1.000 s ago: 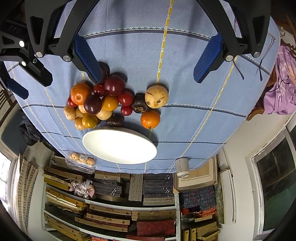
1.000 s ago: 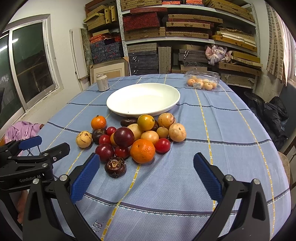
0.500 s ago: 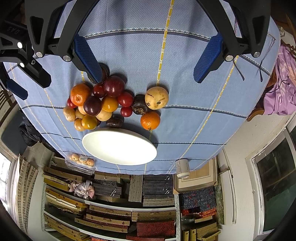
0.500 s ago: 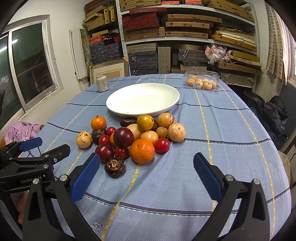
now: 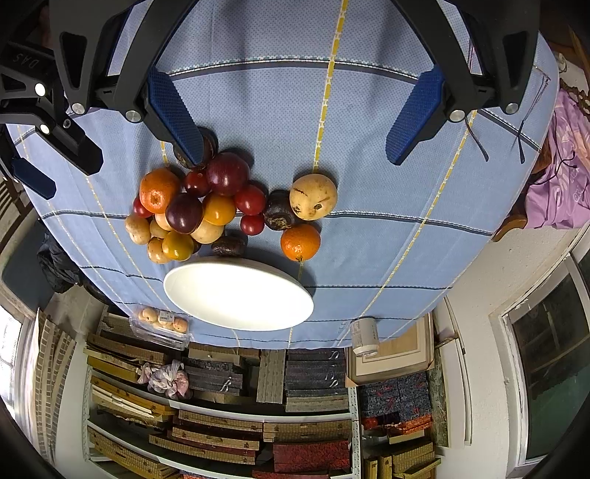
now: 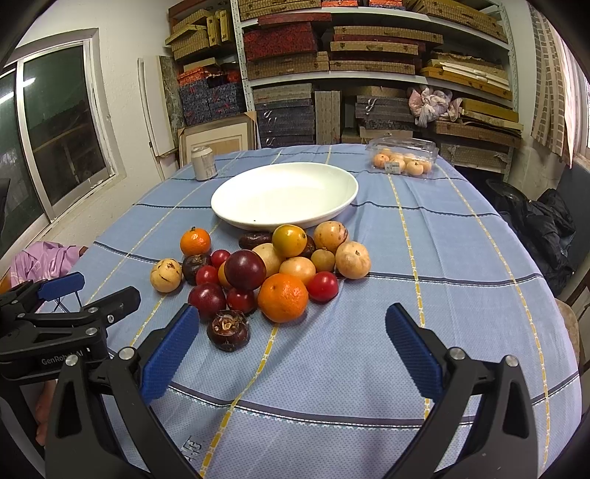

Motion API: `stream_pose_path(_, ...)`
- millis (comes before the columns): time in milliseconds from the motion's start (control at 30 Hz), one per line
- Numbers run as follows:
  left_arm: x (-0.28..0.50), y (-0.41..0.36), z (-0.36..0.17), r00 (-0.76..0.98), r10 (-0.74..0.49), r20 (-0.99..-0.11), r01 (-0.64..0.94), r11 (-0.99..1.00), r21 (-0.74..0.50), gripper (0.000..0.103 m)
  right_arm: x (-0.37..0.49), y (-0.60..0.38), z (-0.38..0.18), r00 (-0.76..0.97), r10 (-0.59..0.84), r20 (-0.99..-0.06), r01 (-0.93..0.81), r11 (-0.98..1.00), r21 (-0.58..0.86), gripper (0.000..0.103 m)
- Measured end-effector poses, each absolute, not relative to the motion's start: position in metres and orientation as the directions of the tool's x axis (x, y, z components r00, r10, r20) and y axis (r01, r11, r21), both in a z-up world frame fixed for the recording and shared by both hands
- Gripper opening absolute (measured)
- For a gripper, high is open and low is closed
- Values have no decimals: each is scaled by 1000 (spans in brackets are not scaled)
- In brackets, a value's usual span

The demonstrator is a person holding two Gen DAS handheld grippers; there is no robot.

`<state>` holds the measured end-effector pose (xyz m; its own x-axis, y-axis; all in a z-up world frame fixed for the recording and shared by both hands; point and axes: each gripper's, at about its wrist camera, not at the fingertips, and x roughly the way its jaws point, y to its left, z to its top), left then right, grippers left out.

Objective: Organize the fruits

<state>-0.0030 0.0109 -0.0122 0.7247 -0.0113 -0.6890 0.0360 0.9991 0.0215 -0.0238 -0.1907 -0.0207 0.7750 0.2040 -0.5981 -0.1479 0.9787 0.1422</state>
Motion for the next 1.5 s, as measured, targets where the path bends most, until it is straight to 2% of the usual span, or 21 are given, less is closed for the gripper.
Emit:
stream_pose_path(433, 1, 32, -35, 698, -10, -716, 14, 1000, 0, 100, -11, -195, -54, 691, 204, -694, -161, 979, 128, 99)
stream_pose_path(533, 4, 33, -42, 671, -64, -739, 61, 998, -31, 100, -9, -205, -59, 709, 197, -677, -142, 980, 136, 99)
stream_pose_path(633, 8, 31, -45, 656, -78, -751, 96, 995, -19, 100, -10, -219, -61, 729, 302, -614, -207, 952, 223, 99)
stream_pose_path(733, 16, 33, -44, 661, -106, -743, 133, 991, -23, 100, -2, -227, -58, 701, 360, -616, -226, 931, 287, 99)
stream_pose_path(800, 21, 38, -43, 679, -146, -720, 157, 986, -53, 100, 5, -231, -56, 701, 337, -628, -212, 940, 268, 99)
stream_pose_path(900, 25, 45, -40, 745, -130, -654, 137, 990, -42, 100, 13, -230, -54, 698, 307, -647, -219, 952, 215, 99)
stream_pose_path(1067, 54, 50, -45, 664, -109, -740, 108, 993, -49, 99, 33, -232, -57, 675, 284, -681, -219, 958, 182, 99)
stream_pose_path(1367, 73, 45, -52, 653, -139, -744, 154, 987, -50, 100, 67, -239, -61, 692, 215, -689, -213, 973, 90, 99)
stream_pose_path(1400, 78, 46, -54, 643, -155, -750, 156, 985, -70, 100, 70, -239, -63, 690, 213, -691, -213, 973, 87, 97)
stream_pose_path(1500, 86, 50, -60, 617, -187, -764, 160, 981, -111, 100, 80, -240, -69, 677, 214, -704, -212, 973, 92, 77)
